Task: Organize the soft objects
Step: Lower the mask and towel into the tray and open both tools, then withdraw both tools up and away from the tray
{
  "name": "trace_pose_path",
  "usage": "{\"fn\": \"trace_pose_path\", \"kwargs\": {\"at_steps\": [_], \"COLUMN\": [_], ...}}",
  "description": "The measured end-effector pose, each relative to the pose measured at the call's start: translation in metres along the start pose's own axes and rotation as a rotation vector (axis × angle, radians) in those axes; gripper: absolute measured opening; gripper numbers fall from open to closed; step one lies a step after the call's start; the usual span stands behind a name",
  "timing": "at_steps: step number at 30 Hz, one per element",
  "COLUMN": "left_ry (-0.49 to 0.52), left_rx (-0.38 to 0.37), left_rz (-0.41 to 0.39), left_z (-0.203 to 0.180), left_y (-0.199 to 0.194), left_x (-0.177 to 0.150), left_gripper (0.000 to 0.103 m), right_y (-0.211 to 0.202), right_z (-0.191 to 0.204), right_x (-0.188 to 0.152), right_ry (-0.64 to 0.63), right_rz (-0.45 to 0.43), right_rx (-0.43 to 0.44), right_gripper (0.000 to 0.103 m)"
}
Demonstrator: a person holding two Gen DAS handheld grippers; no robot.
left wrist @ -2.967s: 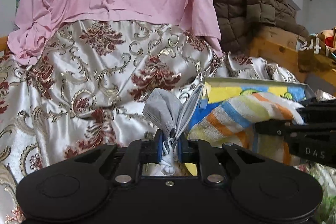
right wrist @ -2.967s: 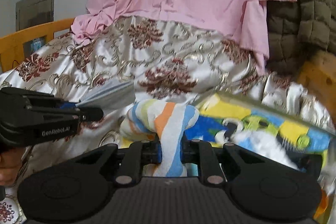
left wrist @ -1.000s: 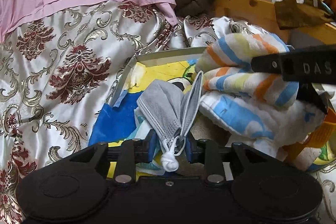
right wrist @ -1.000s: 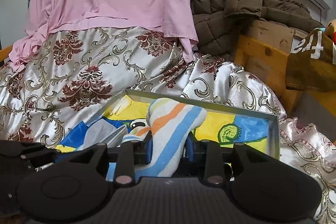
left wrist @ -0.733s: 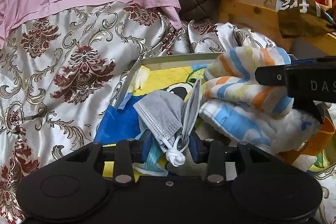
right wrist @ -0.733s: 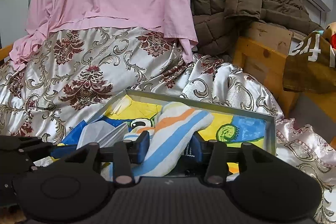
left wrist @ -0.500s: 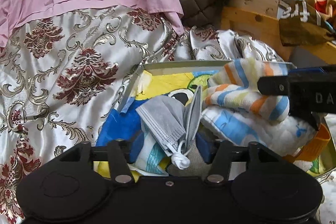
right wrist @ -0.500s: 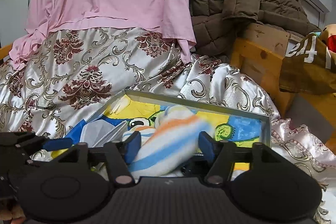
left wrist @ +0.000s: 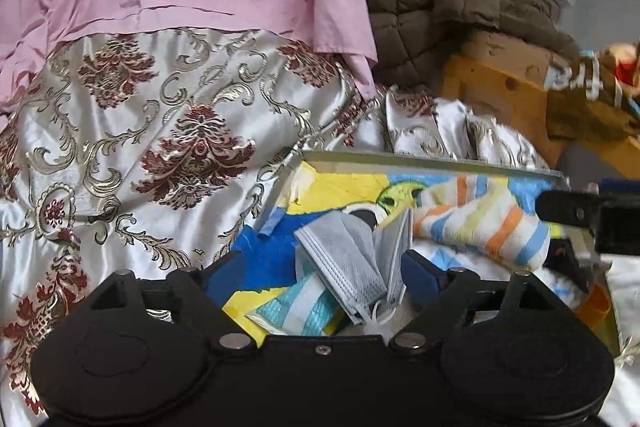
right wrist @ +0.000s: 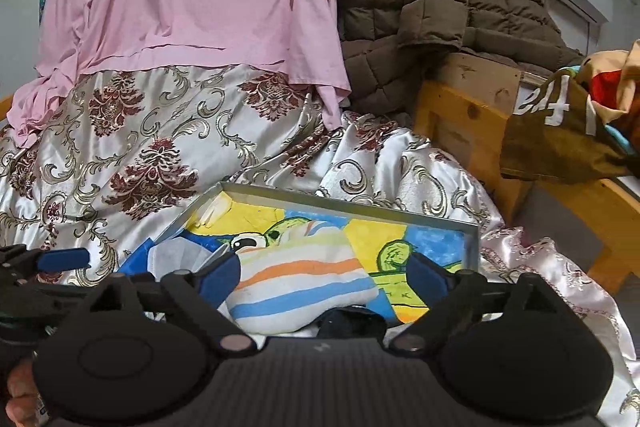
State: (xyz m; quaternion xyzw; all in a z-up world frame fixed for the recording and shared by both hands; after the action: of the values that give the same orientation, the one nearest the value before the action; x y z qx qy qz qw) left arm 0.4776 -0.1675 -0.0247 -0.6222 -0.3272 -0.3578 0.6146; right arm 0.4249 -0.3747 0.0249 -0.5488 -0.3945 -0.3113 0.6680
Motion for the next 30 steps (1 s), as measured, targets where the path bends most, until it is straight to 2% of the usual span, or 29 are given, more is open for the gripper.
{"fn": "trace_pose_path", "kwargs": {"at_steps": [2,6,13,22,30], "left_ry": [-0.028,-0.07,-0.106,-0.133,-0.197], "left_rx": [0.0,0.007,0.008,0.045,0.088], "left_rz": [-0.005,-0.018,-0.049,-0.093,-0.1], "left_z": [0.004,0.012,0.025,0.041,0.058], "left_y": [-0.002,-0.008,-0.023,-0.046,-0.063], "left_x": [0.002,0.003,0.002,0.004,0.0], "left_gripper": [0.093,0.096,0.101,0.102,0.102], "right_y": [-0.002,-0.007,-0.018,-0.035,-0.055], "right_z": [0.0,0.0,0.006,0.019,0.035], "right_x": [0.001,0.0,-0.004,0.001,-0.001], "right_ry": [-0.002,0.003,0.007,0.02,0.014], "right_rz": [-0.003,-0.011,-0.033,-0.082,-0.126], "right_rx": [-0.012,-0.028,-0.041,-0.044,-0.042], "right_gripper": [0.097,0.103,0.103,0.103,0.103]}}
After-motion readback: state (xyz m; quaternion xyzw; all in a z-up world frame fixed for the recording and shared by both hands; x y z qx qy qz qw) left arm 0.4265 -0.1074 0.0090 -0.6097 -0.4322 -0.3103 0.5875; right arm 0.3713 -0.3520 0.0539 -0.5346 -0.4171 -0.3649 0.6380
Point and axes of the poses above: each gripper's, at about its wrist camera, not at the fingertips, and y roughly the way its jaws point, z to its left, x to its top, the point moved 1 cm from there along y, roughly the way its jaws point, and after that the axes turned 15 degrees about x, right-handed, at the moved point
